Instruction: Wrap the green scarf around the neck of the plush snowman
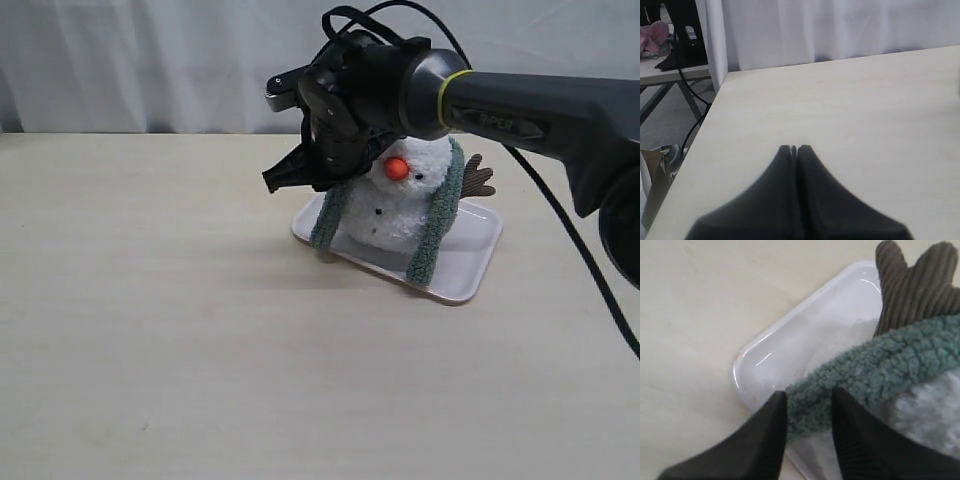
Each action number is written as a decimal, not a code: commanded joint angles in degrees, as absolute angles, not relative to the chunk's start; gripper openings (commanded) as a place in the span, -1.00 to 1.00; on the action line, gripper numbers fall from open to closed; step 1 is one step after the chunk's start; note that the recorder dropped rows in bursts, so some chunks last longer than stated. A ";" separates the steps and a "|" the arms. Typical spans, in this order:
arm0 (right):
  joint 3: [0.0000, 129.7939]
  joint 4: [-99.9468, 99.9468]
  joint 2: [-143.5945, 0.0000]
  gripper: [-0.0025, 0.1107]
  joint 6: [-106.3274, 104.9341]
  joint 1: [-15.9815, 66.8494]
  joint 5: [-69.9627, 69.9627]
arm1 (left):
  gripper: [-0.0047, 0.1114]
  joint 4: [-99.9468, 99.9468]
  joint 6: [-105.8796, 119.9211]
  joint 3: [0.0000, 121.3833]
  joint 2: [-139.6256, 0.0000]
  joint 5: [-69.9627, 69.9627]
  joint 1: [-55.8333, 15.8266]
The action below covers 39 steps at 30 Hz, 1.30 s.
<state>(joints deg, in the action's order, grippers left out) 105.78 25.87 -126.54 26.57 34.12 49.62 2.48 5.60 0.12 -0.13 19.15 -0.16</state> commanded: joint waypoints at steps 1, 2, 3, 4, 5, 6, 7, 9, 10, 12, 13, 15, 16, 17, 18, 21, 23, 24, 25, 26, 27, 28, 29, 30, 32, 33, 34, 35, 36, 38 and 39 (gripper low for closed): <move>106.06 26.78 -124.58 0.01 26.63 34.08 49.18 | -0.92 2.38 5.46 0.00 0.00 18.62 -0.08; 106.30 27.04 -124.08 -0.01 26.51 34.08 48.75 | -0.92 2.38 5.46 0.00 0.00 18.62 -0.08; 106.65 27.55 -123.79 -0.01 26.52 34.08 48.75 | -0.92 2.38 5.46 0.00 0.00 18.62 -0.08; 107.13 28.15 -123.50 -0.01 26.27 34.08 48.75 | -0.92 2.38 5.46 0.00 0.00 18.62 -0.08; 107.56 29.11 -123.18 -0.01 26.06 34.08 48.75 | -0.92 2.38 5.46 0.00 0.00 18.62 -0.08; 108.20 31.00 -122.92 -0.01 25.95 34.08 48.90 | -0.92 2.38 5.46 0.00 0.00 18.62 -0.08; 109.05 32.95 -122.64 -0.01 26.41 33.98 49.66 | -0.92 2.38 5.46 0.00 0.00 18.62 -0.08; 110.32 34.69 -122.53 -0.01 28.79 33.57 51.11 | -0.92 2.38 5.46 0.00 0.00 18.62 -0.08; 111.09 34.70 -122.53 -0.01 29.95 33.26 51.86 | -0.92 2.38 5.46 0.00 0.00 18.62 -0.08; 112.25 33.99 -122.63 -0.03 30.39 32.07 52.43 | -0.92 2.38 5.46 0.00 0.00 18.62 -0.08; 112.49 33.03 -122.63 -0.06 30.39 31.62 52.43 | -0.92 2.38 5.46 0.00 0.00 18.62 -0.08; 112.70 28.87 -122.63 -0.16 29.97 30.25 52.30 | -0.92 2.38 5.46 0.00 0.00 18.62 -0.08; 112.70 26.18 -122.63 -0.20 28.96 29.49 51.90 | -0.92 2.38 5.46 0.00 0.00 18.62 -0.08; 112.70 23.53 -122.89 -0.25 27.37 28.85 51.38 | -0.92 2.38 5.46 0.00 0.00 18.62 -0.08; 112.70 21.09 -123.14 -0.28 25.64 28.20 50.83 | -0.92 2.38 5.46 0.00 0.00 18.62 -0.08; 112.84 18.31 -123.86 -0.30 24.20 27.20 50.27 | -0.92 2.38 5.46 0.00 0.00 18.52 -0.08; 113.49 18.48 -124.77 -0.30 24.20 26.99 50.41 | -0.92 2.38 5.46 0.00 0.00 18.52 -0.08; 114.05 18.48 -125.31 -0.30 24.20 26.99 50.72 | -0.92 2.38 5.46 0.00 0.00 18.52 -0.08; 114.56 18.48 -125.76 -0.30 24.20 26.99 50.89 | -0.92 2.38 5.46 0.00 0.00 18.52 -0.08; 115.47 18.23 -126.51 -0.30 23.15 26.99 51.21 | -0.92 2.38 5.46 0.00 0.00 18.52 -0.08; 116.11 17.62 -127.03 -0.30 22.59 26.99 51.64 | -0.92 2.38 5.46 0.00 0.00 18.52 -0.08; 116.98 16.83 -127.47 -0.30 21.74 26.99 52.23 | -0.92 2.38 5.46 0.00 0.00 18.52 -0.08; 117.60 15.45 -128.11 -0.30 20.38 26.99 52.71 | -0.92 2.38 5.46 0.00 0.00 18.52 -0.08; 117.91 14.23 -128.35 -0.30 19.53 26.99 53.01 | -0.92 2.38 5.46 0.00 0.00 18.52 -0.08; 117.91 11.65 -128.62 -0.30 18.27 26.99 52.97 | -0.92 2.38 5.46 0.00 0.00 18.52 -0.08; 117.91 10.74 -128.72 -0.30 17.53 26.99 53.32 | -0.92 2.38 5.46 0.00 0.00 18.52 -0.08; 117.91 10.31 -128.75 -0.30 17.33 26.99 53.59 | -0.92 2.38 5.46 0.00 0.00 18.52 -0.08; 117.91 10.31 -128.85 -0.30 17.33 26.85 54.33 | -0.92 2.38 5.46 0.00 0.00 18.52 -0.08; 117.91 10.31 -129.00 -0.30 17.33 26.85 54.80 | -0.92 2.38 5.46 0.00 0.00 18.52 -0.08; 117.91 10.31 -129.34 -0.30 17.23 26.66 56.53 | -0.92 2.38 5.46 0.00 0.00 18.52 -0.08; 117.91 10.31 -129.43 -0.30 17.23 26.66 57.35 | -0.92 2.38 5.46 0.00 0.00 18.52 -0.08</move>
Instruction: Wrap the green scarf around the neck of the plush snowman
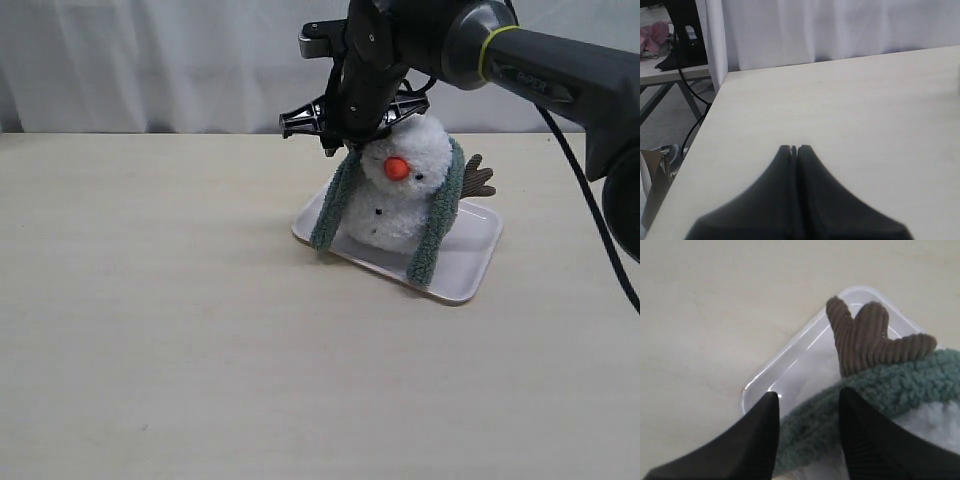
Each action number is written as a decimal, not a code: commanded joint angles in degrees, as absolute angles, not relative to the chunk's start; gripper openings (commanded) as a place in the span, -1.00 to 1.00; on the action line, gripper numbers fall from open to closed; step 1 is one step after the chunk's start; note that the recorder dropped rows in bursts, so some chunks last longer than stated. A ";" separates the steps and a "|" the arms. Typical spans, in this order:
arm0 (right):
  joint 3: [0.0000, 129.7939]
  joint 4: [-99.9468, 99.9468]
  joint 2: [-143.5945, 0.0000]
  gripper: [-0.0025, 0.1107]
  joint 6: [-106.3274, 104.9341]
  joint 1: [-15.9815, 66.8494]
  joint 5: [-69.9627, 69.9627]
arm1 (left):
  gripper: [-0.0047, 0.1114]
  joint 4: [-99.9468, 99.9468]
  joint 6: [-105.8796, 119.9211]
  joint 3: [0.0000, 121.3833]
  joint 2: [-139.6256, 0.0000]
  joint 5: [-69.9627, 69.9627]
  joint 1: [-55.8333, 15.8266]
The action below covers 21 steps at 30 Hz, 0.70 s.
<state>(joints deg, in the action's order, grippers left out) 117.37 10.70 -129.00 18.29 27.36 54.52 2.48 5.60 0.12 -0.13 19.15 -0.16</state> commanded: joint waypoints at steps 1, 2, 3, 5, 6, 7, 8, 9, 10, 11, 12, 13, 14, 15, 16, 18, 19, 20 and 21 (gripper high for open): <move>117.91 10.42 -129.73 -0.30 17.23 26.66 57.95 | -0.92 2.38 5.46 0.00 0.00 18.52 -0.08; 117.91 10.53 -129.97 -0.30 17.23 26.66 58.40 | -0.92 2.38 5.46 0.00 0.00 18.52 -0.08; 117.91 10.53 -130.28 -0.30 17.23 26.66 58.63 | -0.92 2.38 5.46 0.00 0.00 18.52 -0.08; 117.91 10.34 -130.86 -0.30 17.23 26.66 58.76 | -0.92 2.38 5.46 0.00 0.00 18.52 -0.08; 117.91 10.06 -131.14 -0.30 17.23 26.66 58.76 | -0.92 2.38 5.46 0.00 0.00 18.52 -0.08; 117.91 9.71 -131.49 -0.30 17.23 26.66 58.76 | -0.92 2.38 5.46 0.00 0.00 18.52 -0.08; 117.91 9.49 -131.84 -0.30 17.20 26.77 58.40 | -0.92 2.38 5.46 0.00 0.00 18.52 -0.08; 117.91 9.49 -132.08 -0.30 17.20 26.77 58.27 | -0.92 2.38 5.46 0.00 0.00 18.52 -0.08; 117.91 9.44 -132.41 -0.30 17.20 26.77 58.16 | -0.92 2.38 5.46 0.00 0.00 18.52 -0.08; 117.91 9.32 -132.67 -0.30 17.20 26.77 58.16 | -0.92 2.38 5.46 0.00 0.00 18.52 -0.08; 117.91 9.32 -132.83 -0.30 17.20 26.77 58.16 | -0.92 2.38 5.46 0.00 0.00 18.52 -0.08; 117.91 9.32 -132.93 -0.30 17.20 26.77 58.16 | -0.92 2.38 5.46 0.00 0.00 18.52 -0.08; 117.91 9.27 -132.92 -0.30 16.96 26.77 58.16 | -0.92 2.38 5.46 0.00 0.00 18.52 -0.08; 117.91 8.70 -132.92 -0.30 16.27 26.77 58.16 | -0.92 2.38 5.46 0.00 0.00 18.52 -0.08; 117.91 7.94 -132.92 -0.30 15.45 26.77 58.16 | -0.92 2.38 5.46 0.00 0.00 18.52 -0.08; 117.91 5.86 -132.66 -0.30 12.71 26.77 58.16 | -0.92 2.38 5.46 0.00 0.00 18.52 -0.08; 117.91 4.97 -132.51 -0.30 11.67 26.77 58.16 | -0.92 2.38 5.46 0.00 0.00 18.52 -0.08; 117.91 3.76 -132.03 -0.30 10.12 26.77 57.85 | -0.92 2.38 5.46 0.00 0.00 18.52 -0.08; 117.91 2.92 -131.60 -0.30 8.78 26.77 57.70 | -0.92 2.38 5.46 0.00 0.00 18.52 -0.08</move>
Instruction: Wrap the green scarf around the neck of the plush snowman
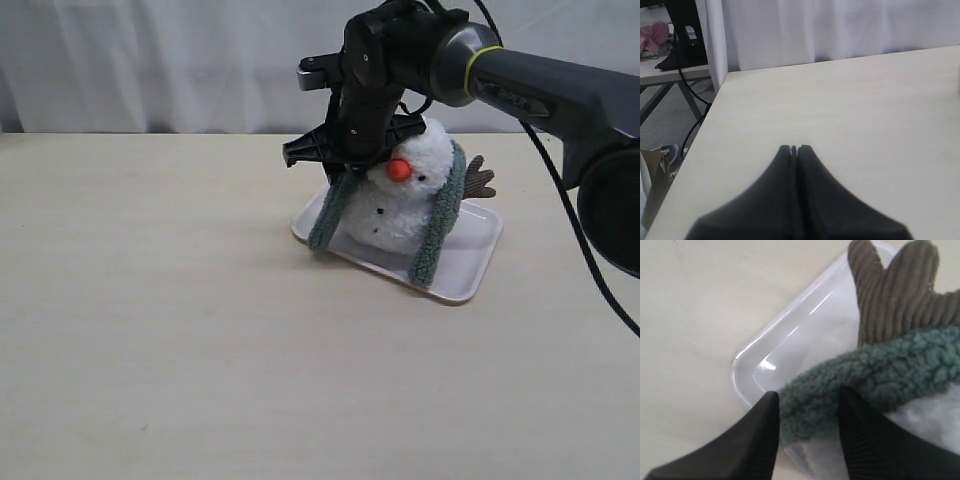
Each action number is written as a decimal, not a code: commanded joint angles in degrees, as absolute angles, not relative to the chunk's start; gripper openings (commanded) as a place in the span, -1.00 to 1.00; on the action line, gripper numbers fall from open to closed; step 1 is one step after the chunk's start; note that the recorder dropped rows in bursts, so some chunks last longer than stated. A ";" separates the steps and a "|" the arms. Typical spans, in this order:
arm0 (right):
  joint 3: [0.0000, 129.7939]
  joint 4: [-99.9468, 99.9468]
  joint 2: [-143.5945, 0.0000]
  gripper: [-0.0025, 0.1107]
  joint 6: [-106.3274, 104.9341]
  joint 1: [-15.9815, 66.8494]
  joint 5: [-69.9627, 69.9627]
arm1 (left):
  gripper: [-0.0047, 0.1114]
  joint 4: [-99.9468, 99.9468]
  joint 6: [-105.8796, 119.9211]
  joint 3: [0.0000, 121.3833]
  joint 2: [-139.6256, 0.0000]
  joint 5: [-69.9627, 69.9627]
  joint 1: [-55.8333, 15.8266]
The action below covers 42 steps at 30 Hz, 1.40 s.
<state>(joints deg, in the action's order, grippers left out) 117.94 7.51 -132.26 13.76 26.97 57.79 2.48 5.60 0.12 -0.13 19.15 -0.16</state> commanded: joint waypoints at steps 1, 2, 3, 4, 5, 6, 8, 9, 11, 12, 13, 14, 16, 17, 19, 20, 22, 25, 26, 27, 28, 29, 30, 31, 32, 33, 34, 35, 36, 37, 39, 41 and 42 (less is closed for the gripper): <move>117.91 2.46 -131.10 -0.30 7.96 26.77 57.43 | -0.92 2.38 5.46 0.00 0.00 18.52 -0.08; 117.91 2.31 -130.48 -0.30 7.71 26.77 57.13 | -0.92 2.38 5.46 0.00 0.00 18.52 -0.08; 117.91 2.31 -129.82 -0.30 7.71 26.77 56.84 | -0.92 2.38 5.46 0.00 0.00 18.52 -0.08; 117.91 2.43 -129.29 -0.30 7.39 26.77 56.57 | -0.92 2.38 5.46 0.00 0.00 18.52 -0.08; 117.91 2.72 -128.59 -0.30 7.17 26.77 56.27 | -0.92 2.38 5.46 0.00 0.00 18.52 -0.08; 117.91 3.72 -128.01 -0.30 7.17 26.77 56.01 | -0.92 2.38 5.46 0.00 0.00 18.52 -0.08; 117.91 5.69 -126.94 -0.30 7.30 26.77 55.44 | -0.92 2.38 5.46 0.00 0.00 18.52 -0.08; 117.91 7.05 -126.65 -0.30 7.56 26.77 54.88 | -0.92 2.38 5.46 0.00 0.00 18.52 -0.08; 117.91 11.98 -126.41 -0.30 10.42 26.77 53.98 | -0.92 2.38 5.46 0.00 0.00 18.52 -0.08; 117.91 14.64 -126.41 -0.30 12.68 26.77 53.83 | -0.92 2.38 5.46 0.00 0.00 18.52 -0.08; 117.91 16.47 -126.54 -0.30 14.98 26.77 53.83 | -0.92 2.38 5.46 0.00 0.00 18.52 -0.08; 117.91 18.10 -126.84 -0.30 16.32 26.77 53.83 | -0.92 2.38 5.46 0.00 0.00 18.52 -0.08; 117.91 18.50 -127.64 -0.30 16.32 26.77 53.93 | -0.92 2.38 5.46 0.00 0.00 18.52 -0.08; 117.91 18.50 -128.09 -0.30 16.32 26.77 54.02 | -0.92 2.38 5.46 0.00 0.00 18.52 -0.08; 117.91 18.50 -129.11 -0.30 16.32 26.77 54.16 | -0.92 2.38 5.46 0.00 0.00 18.52 -0.08; 117.91 18.50 -129.49 -0.30 16.32 26.77 54.16 | -0.92 2.38 5.46 0.00 0.00 18.52 -0.08; 117.91 18.50 -130.60 -0.30 16.32 26.77 54.25 | -0.92 2.38 5.46 0.00 0.00 18.52 -0.08; 117.91 16.79 -131.95 -0.30 15.61 26.77 54.27 | -0.92 2.38 5.46 0.00 0.00 18.52 -0.08; 117.91 16.01 -132.24 -0.30 15.35 26.77 54.26 | -0.92 2.38 5.46 0.00 0.00 18.52 -0.08; 117.91 15.24 -132.43 -0.30 14.82 26.77 54.15 | -0.92 2.38 5.46 0.00 0.00 18.52 -0.08; 117.91 14.54 -132.48 -0.30 14.40 26.77 54.15 | -0.92 2.38 5.46 0.00 0.00 18.52 -0.08; 117.91 14.06 -132.57 -0.30 14.25 26.77 54.15 | -0.92 2.38 5.46 0.00 0.00 18.52 -0.08; 117.91 13.93 -132.57 -0.30 14.25 26.77 54.15 | -0.92 2.38 5.46 0.00 0.00 18.52 -0.08; 117.91 13.93 -132.57 -0.30 14.16 26.77 54.27 | -0.92 2.38 5.46 0.00 0.00 18.52 -0.08; 117.91 13.93 -132.57 -0.30 14.16 26.77 54.42 | -0.92 2.38 5.46 0.00 0.00 18.52 -0.08; 117.91 13.93 -132.46 -0.30 14.16 26.77 54.71 | -0.92 2.38 5.46 0.00 0.00 18.52 -0.08; 117.91 13.93 -132.32 -0.30 14.16 26.77 54.77 | -0.92 2.38 5.46 0.00 0.00 18.52 -0.08; 117.91 13.93 -132.04 -0.30 14.16 26.77 54.96 | -0.92 2.38 5.46 0.00 0.00 18.52 -0.08; 117.91 13.93 -131.55 -0.30 14.16 26.77 55.19 | -0.92 2.38 5.46 0.00 0.00 18.52 -0.08; 117.91 13.93 -131.13 -0.30 14.16 26.77 55.30 | -0.92 2.38 5.46 0.00 0.00 18.52 -0.08; 117.91 13.81 -129.53 -0.30 14.16 26.77 55.55 | -0.92 2.38 5.46 0.00 0.00 18.52 -0.08; 117.91 13.69 -128.16 -0.30 14.16 26.77 55.96 | -0.92 2.38 5.46 0.00 0.00 18.52 -0.08; 117.91 13.56 -127.48 -0.30 14.16 26.77 56.55 | -0.92 2.38 5.46 0.00 0.00 18.52 -0.08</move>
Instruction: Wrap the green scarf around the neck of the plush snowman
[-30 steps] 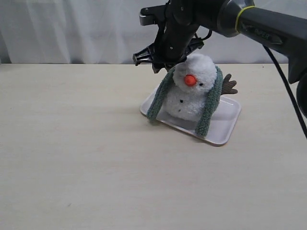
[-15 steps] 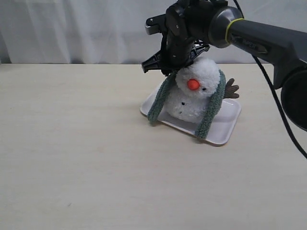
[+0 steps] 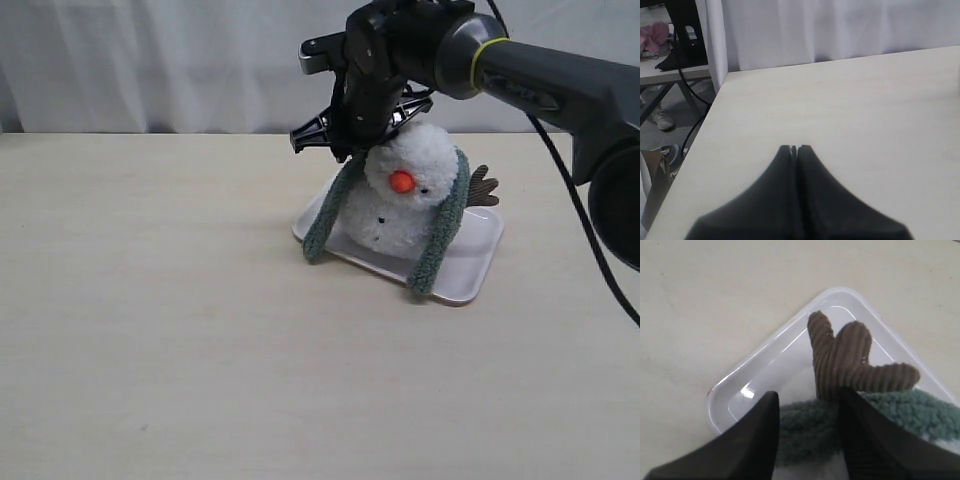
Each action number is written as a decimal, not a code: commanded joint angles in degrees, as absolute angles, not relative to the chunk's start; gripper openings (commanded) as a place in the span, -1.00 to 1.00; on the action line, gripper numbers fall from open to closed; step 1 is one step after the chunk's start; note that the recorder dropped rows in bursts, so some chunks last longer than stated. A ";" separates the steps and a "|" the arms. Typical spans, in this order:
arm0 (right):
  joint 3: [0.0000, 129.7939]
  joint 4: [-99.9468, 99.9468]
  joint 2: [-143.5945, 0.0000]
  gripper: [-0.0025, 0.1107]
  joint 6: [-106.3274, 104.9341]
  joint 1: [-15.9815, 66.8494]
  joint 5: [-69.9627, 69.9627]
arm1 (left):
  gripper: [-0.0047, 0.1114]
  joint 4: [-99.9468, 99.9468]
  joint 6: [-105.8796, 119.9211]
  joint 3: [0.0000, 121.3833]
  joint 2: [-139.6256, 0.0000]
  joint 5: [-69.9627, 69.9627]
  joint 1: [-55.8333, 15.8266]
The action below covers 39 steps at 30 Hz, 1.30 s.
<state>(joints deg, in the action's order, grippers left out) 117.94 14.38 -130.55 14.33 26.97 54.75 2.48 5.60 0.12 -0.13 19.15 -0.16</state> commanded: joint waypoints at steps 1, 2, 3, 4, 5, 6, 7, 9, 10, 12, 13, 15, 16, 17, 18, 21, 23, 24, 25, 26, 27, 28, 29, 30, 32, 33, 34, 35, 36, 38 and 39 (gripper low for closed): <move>117.91 13.29 -127.12 -0.30 14.13 26.77 57.21 | -0.92 2.38 5.46 0.00 0.00 18.52 -0.08; 117.91 13.03 -126.59 -0.30 14.13 26.77 57.97 | -0.92 2.38 5.46 0.00 0.00 18.52 -0.08; 117.91 12.88 -126.46 -0.30 13.66 26.77 58.89 | -0.92 2.38 5.46 0.00 0.00 18.52 -0.08; 117.91 12.88 -126.46 -0.30 13.66 26.77 59.68 | -0.92 2.38 5.46 0.00 0.00 18.52 -0.08; 117.91 12.88 -126.35 -0.30 13.57 26.77 60.52 | -0.92 2.38 5.46 0.00 0.00 18.52 -0.08; 117.91 12.88 -126.46 -0.30 12.79 26.77 61.36 | -0.92 2.38 5.46 0.00 0.00 18.52 -0.08; 117.91 12.88 -126.46 -0.30 12.38 26.77 61.82 | -0.92 2.38 5.46 0.00 0.00 18.52 -0.08; 117.91 11.81 -126.46 -0.30 11.18 26.77 62.53 | -0.92 2.38 5.46 0.00 0.00 18.52 -0.08; 117.91 10.61 -126.32 -0.30 10.21 26.77 62.62 | -0.92 2.38 5.46 0.00 0.00 18.52 -0.08; 117.91 7.97 -125.80 -0.30 7.68 26.77 62.62 | -0.92 2.38 5.46 0.00 0.00 18.62 -0.08; 117.91 6.88 -125.27 -0.30 6.86 26.77 62.62 | -0.92 2.38 5.46 0.00 0.00 18.51 -0.08; 117.91 6.04 -124.32 -0.30 6.24 26.77 62.50 | -0.92 2.38 5.46 0.00 0.00 18.51 -0.08; 117.91 6.04 -123.66 -0.30 6.24 26.89 62.50 | -0.92 2.38 5.46 0.00 0.00 18.51 -0.08; 117.91 6.34 -122.98 -0.30 6.19 27.16 62.62 | -0.92 2.38 5.46 0.00 0.00 18.51 -0.08; 117.91 7.46 -122.24 -0.30 6.19 27.52 62.86 | -0.92 2.38 5.46 0.00 0.00 18.51 -0.08; 117.27 12.50 -119.82 -0.48 6.30 29.91 62.86 | -0.92 2.38 5.46 0.00 0.00 18.51 -0.08; 115.91 14.74 -117.93 -0.68 6.48 31.72 62.54 | -0.92 2.38 5.46 0.00 0.00 18.51 -0.08; 114.94 15.66 -116.86 -0.78 6.48 32.60 61.83 | -0.92 2.38 5.46 0.00 0.00 18.51 -0.08; 113.83 16.30 -115.66 -0.88 6.59 33.39 60.87 | -0.92 2.38 5.46 0.00 0.00 18.51 -0.08; 112.84 16.56 -114.37 -0.88 6.59 33.68 59.92 | -0.92 2.38 5.46 0.00 0.00 18.51 -0.08; 111.48 16.56 -112.98 -0.88 6.85 34.17 58.67 | -0.92 2.38 5.46 0.00 0.00 18.51 -0.08; 109.91 16.00 -111.41 -0.89 7.11 34.17 57.37 | -0.92 2.38 5.46 0.00 0.00 18.51 -0.08; 108.51 15.23 -110.09 -0.89 7.26 34.17 56.25 | -0.92 2.38 5.46 0.00 0.00 18.51 -0.08; 106.51 14.61 -108.24 -0.89 7.26 34.17 54.80 | -0.92 2.38 5.46 0.00 0.00 18.51 -0.08; 101.48 14.73 -104.34 -0.89 7.49 34.17 51.33 | -0.92 2.38 5.46 0.00 0.00 18.51 -0.08; 98.52 15.10 -101.86 -0.89 8.37 34.17 49.08 | -0.92 2.38 5.46 0.00 0.00 18.51 -0.08; 95.46 15.37 -99.13 -0.89 9.35 34.17 46.53 | -0.92 2.38 5.46 0.00 0.00 18.51 -0.08; 92.91 15.51 -96.86 -0.89 10.01 34.17 44.40 | -0.92 2.38 5.46 0.00 0.00 18.51 -0.08; 89.69 15.51 -93.88 -0.89 10.21 34.17 41.52 | -0.92 2.38 5.46 0.00 0.00 18.51 -0.08; 83.46 15.51 -87.81 -0.89 10.59 34.17 36.39 | -0.92 2.38 5.46 0.00 0.00 18.51 -0.08; 81.25 15.51 -84.85 -0.89 11.22 34.17 34.78 | -0.92 2.38 5.46 0.00 0.00 18.51 -0.08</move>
<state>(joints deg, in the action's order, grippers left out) 87.72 15.05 -92.23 9.67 34.27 41.20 2.48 5.60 0.12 -0.13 19.15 -0.16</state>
